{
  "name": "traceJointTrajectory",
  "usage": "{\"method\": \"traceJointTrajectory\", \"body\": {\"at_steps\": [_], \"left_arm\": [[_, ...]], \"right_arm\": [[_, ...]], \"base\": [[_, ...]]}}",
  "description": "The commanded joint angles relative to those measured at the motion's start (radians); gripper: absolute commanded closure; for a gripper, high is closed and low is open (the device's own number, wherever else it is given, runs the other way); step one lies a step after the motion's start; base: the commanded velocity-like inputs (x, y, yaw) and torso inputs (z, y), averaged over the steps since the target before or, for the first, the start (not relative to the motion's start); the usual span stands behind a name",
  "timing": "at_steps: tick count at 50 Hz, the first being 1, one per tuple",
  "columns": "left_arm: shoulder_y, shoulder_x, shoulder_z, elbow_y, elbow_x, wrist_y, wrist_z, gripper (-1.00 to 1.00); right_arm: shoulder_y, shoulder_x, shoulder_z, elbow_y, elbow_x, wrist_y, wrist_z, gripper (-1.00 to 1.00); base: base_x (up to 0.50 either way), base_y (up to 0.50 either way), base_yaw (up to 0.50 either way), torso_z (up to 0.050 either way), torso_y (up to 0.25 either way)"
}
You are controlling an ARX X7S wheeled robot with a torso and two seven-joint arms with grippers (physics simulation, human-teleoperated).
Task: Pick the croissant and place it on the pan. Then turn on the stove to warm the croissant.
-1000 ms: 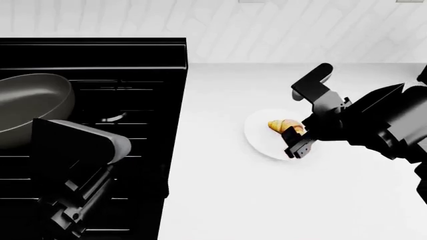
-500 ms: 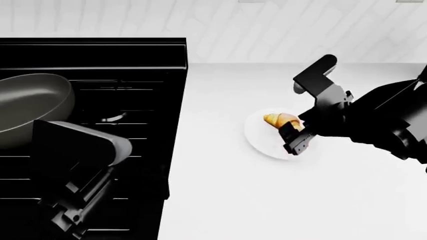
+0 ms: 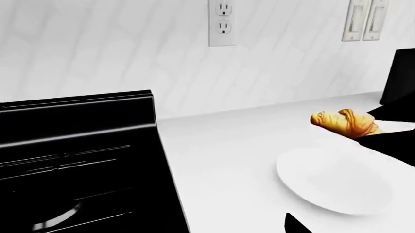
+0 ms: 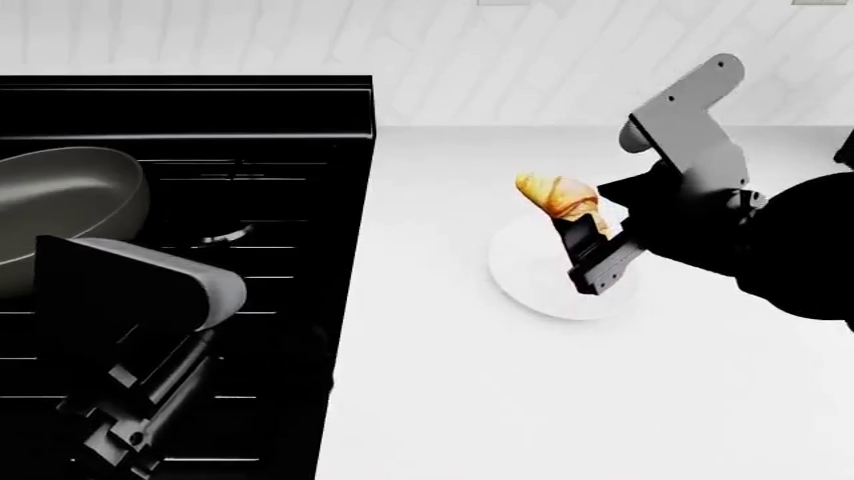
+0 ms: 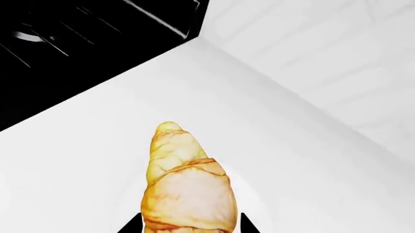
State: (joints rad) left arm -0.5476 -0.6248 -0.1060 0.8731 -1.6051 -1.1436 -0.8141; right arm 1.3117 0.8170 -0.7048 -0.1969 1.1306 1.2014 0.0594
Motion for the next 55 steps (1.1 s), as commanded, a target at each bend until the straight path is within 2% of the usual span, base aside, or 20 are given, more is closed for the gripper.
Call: {"method": "traceJointTrajectory", "body": {"at_steps": [1, 10, 23, 55], "left_arm": [[-0.005, -0.018, -0.017, 0.018, -0.029, 0.023, -0.02, -1.0], [-0.009, -0.022, -0.014, 0.02, -0.038, 0.033, -0.028, -1.0], [-0.029, -0.034, 0.0, 0.031, -0.066, 0.042, -0.058, -1.0], [-0.033, -0.072, 0.001, 0.056, -0.116, 0.067, -0.103, -1.0]], "right_arm": [[-0.076, 0.06, 0.153, -0.137, 0.151, -0.017, 0.176, 1.0], [-0.107, 0.088, 0.229, -0.181, 0.247, -0.041, 0.265, 1.0], [-0.117, 0.105, 0.246, -0.199, 0.252, -0.065, 0.257, 1.0], [-0.102, 0.109, 0.237, -0.223, 0.247, -0.071, 0.241, 1.0]], "base": [[0.0, 0.0, 0.0, 0.0, 0.0], [0.0, 0.0, 0.0, 0.0, 0.0], [0.0, 0.02, 0.0, 0.0, 0.0], [0.0, 0.5, 0.0, 0.0, 0.0]]}}
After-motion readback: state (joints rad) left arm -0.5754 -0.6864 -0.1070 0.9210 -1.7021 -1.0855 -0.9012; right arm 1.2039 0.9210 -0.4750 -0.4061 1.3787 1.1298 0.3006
